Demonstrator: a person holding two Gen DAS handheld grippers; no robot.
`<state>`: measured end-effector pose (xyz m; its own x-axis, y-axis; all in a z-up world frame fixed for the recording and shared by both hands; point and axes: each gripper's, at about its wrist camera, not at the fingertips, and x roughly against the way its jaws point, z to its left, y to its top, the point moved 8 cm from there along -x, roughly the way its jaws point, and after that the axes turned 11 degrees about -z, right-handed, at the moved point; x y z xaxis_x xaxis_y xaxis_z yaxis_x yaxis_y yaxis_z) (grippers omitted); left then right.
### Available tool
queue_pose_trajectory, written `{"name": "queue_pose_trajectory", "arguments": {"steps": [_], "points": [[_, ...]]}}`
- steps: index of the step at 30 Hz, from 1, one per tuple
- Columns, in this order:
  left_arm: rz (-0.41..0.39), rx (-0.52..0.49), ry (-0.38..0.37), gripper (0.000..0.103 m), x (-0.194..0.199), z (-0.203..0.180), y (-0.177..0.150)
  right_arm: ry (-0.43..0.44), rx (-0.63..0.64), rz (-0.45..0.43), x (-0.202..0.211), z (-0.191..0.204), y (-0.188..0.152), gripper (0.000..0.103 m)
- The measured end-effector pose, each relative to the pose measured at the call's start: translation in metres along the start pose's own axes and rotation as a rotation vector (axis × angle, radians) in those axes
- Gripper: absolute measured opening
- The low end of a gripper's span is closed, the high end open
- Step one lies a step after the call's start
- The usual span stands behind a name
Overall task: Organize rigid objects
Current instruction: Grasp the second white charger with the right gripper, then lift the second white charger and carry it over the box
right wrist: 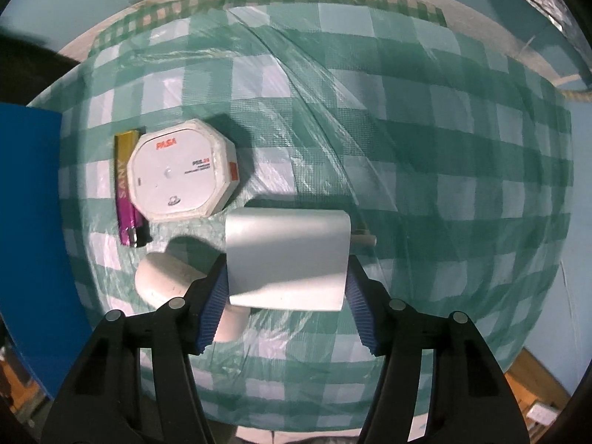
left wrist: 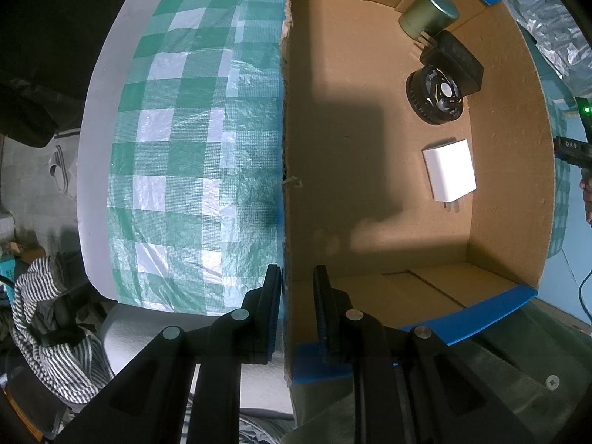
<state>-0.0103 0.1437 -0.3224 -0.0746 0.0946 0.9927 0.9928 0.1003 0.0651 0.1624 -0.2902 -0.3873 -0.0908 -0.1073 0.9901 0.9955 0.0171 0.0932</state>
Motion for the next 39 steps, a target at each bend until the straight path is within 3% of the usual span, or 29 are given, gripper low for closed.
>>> {"name": "queue_pose_trajectory", "arguments": {"steps": [22,39], "points": [[-0.009,-0.009,-0.005,0.018,0.004,-0.002,0.002,-0.036,0.019,-0.042,0.010,0.013,-0.002,0.058],[-0.010,-0.006,-0.007,0.018,0.005,-0.001,0.002,0.014,0.075,-0.077,0.048,0.046,-0.003,0.058]]}}
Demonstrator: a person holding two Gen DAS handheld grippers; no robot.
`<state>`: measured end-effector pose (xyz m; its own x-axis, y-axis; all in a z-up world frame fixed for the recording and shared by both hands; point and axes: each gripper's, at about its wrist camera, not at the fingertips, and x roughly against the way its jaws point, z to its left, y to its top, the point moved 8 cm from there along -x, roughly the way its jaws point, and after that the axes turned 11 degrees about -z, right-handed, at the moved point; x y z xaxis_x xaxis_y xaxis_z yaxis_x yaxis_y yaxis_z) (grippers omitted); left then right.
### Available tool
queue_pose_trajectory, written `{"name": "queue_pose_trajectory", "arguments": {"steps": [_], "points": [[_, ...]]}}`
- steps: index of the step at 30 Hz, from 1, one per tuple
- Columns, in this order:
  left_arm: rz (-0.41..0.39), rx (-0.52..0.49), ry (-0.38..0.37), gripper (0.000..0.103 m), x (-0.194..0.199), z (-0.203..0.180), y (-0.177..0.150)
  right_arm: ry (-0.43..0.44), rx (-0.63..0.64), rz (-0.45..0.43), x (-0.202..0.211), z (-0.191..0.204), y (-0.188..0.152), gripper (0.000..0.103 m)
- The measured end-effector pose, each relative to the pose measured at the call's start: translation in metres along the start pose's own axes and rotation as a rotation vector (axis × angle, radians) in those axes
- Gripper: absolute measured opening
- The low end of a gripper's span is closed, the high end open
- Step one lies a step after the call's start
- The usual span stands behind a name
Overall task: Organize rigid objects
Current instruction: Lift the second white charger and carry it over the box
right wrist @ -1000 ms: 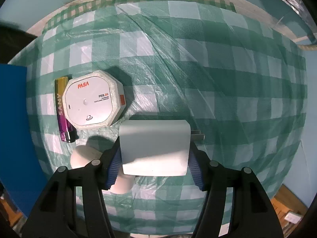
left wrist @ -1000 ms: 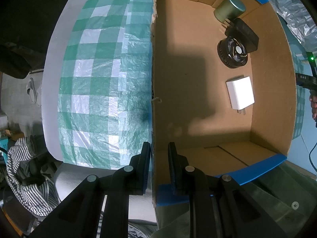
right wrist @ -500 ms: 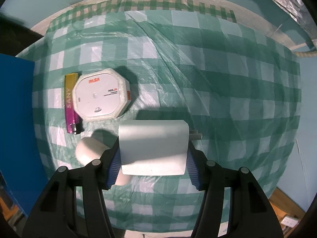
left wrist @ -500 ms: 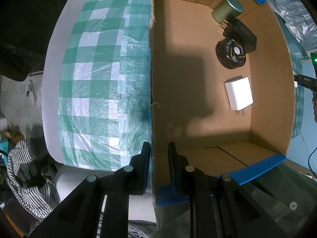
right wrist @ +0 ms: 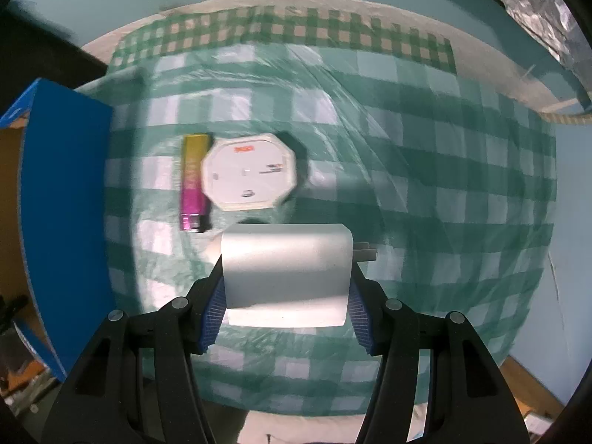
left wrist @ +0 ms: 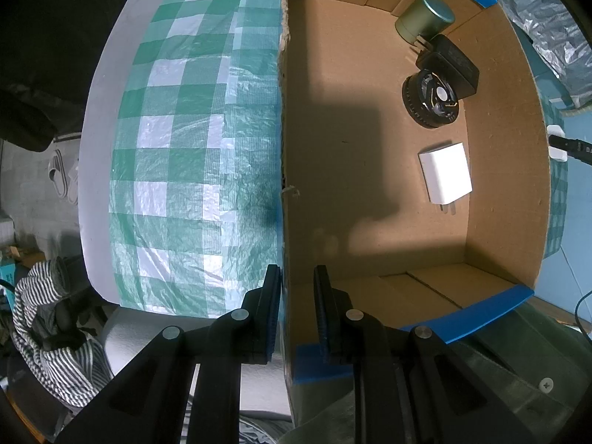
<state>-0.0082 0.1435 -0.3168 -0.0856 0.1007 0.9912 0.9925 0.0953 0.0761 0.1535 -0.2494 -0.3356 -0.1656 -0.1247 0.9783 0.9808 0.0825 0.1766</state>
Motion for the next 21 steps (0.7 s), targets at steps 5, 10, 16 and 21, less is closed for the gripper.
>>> {"name": "queue_pose_trajectory", "arguments": {"steps": [5,10,16,21], "points": [[-0.002,0.001,0.000,0.018,0.001,0.000,-0.001,0.025,0.033,-0.019,0.017,0.018,0.006,0.058],[-0.004,0.003,0.000,0.018,0.002,0.000,-0.001,0.052,0.094,-0.041,0.035,0.042,0.012,0.058],[-0.005,0.005,-0.001,0.018,0.002,0.001,-0.001,0.094,0.178,-0.063,0.050,0.076,0.019,0.058],[-0.006,0.004,-0.001,0.018,0.002,0.002,-0.001,0.119,0.263,-0.075,0.060,0.106,0.025,0.058]]}}
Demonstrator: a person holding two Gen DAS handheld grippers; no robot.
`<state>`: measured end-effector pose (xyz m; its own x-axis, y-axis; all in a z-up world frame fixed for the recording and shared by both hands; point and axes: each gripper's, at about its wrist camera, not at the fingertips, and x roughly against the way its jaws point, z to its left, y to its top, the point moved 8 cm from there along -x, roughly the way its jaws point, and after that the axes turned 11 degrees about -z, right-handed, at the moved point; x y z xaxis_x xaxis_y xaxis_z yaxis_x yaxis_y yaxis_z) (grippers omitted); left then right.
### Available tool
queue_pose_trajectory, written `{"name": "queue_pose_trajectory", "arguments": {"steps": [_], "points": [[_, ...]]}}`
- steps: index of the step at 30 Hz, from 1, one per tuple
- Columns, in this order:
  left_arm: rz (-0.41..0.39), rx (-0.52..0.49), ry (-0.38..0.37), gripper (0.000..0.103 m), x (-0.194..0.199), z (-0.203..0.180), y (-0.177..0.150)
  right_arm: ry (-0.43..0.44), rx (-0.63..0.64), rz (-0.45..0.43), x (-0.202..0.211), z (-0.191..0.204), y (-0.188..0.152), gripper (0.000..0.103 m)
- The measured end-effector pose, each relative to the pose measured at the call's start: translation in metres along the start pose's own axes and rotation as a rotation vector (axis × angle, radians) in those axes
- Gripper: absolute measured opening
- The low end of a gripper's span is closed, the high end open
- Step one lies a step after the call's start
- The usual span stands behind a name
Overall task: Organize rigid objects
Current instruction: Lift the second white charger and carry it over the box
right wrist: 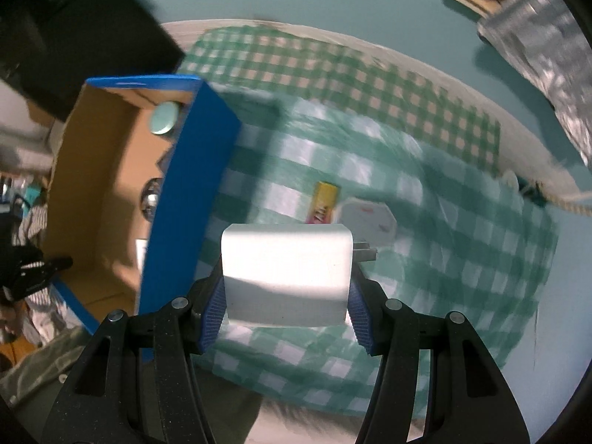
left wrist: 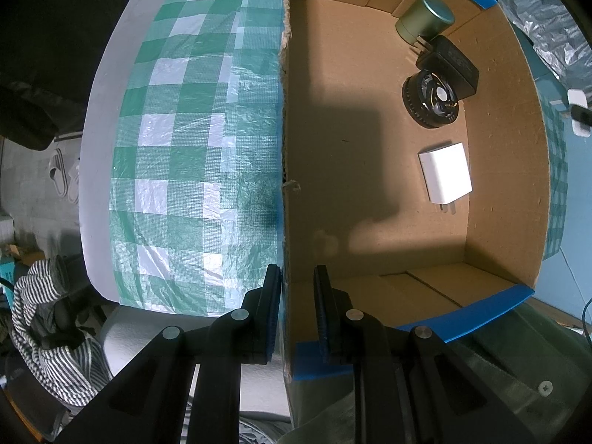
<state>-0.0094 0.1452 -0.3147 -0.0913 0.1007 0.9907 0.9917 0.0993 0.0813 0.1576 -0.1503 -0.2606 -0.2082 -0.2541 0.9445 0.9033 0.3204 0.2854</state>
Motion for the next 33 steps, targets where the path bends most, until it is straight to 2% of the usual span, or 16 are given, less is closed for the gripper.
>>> {"name": "queue_pose_trajectory", "arguments": {"steps": [8,17,27,33], "points": [[-0.001,0.000,0.001,0.018,0.000,0.000,0.000,0.049,0.140,-0.011,0.007,0.049,0.028,0.058],[-0.004,-0.001,0.004,0.018,0.001,0.000,0.002,0.089,0.289,-0.011,0.004,0.103,0.043,0.058],[-0.004,-0.001,0.003,0.018,0.003,0.000,0.003,0.097,0.442,0.022,-0.015,0.141,0.041,0.058],[-0.008,-0.001,0.003,0.018,0.004,-0.002,0.002,0.098,0.542,0.062,-0.033,0.156,0.028,0.058]]}}
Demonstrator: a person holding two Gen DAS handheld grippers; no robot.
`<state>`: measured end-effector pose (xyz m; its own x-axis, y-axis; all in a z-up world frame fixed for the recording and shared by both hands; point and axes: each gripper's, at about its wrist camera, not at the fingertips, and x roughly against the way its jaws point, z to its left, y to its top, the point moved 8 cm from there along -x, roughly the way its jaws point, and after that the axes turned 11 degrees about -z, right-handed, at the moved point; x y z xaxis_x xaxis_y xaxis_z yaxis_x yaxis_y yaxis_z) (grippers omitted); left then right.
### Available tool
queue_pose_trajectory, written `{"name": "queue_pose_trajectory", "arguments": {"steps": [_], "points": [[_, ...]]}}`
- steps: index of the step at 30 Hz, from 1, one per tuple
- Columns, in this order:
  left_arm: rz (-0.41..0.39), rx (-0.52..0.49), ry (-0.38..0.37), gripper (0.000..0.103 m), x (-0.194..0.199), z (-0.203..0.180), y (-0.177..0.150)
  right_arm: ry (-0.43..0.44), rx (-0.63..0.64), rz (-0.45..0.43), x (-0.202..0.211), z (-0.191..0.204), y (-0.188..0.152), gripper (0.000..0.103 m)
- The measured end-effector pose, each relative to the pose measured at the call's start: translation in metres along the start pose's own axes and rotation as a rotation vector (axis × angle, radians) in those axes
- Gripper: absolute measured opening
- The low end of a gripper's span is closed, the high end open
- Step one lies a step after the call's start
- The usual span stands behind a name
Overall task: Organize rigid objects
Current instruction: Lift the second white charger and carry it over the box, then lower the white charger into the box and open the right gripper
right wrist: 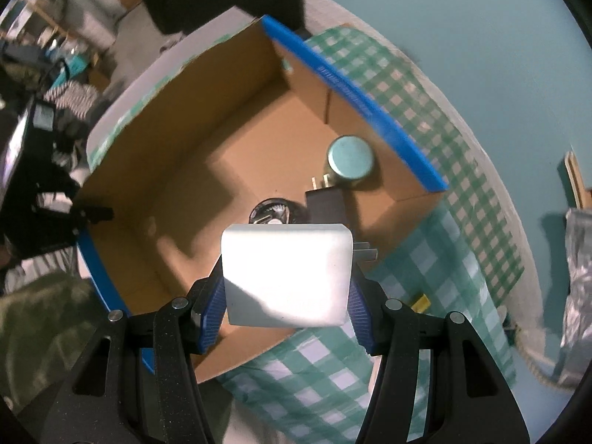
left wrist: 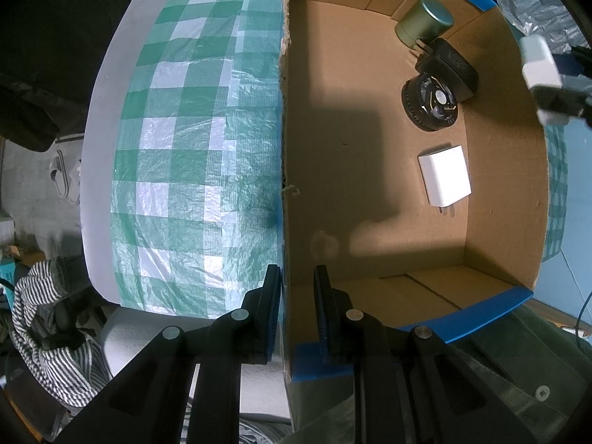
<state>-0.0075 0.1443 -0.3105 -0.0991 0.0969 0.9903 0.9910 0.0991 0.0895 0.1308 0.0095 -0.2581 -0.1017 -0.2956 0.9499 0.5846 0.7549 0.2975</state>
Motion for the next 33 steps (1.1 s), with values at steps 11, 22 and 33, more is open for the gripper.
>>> {"name": "queue_pose_trajectory", "arguments": {"steps": [11,22,33], "points": [[-0.002,0.000,-0.007,0.018,0.002,0.001,-0.002,-0.016,0.105,0.088,-0.034,0.012,-0.015,0.058],[0.004,-0.020,-0.003,0.018,0.001,-0.003,-0.003,-0.027,0.111,0.117,-0.051,0.010,-0.021,0.058],[0.010,-0.029,0.001,0.018,0.000,-0.005,-0.003,-0.032,0.080,0.043,-0.031,0.009,-0.010,0.059]]}}
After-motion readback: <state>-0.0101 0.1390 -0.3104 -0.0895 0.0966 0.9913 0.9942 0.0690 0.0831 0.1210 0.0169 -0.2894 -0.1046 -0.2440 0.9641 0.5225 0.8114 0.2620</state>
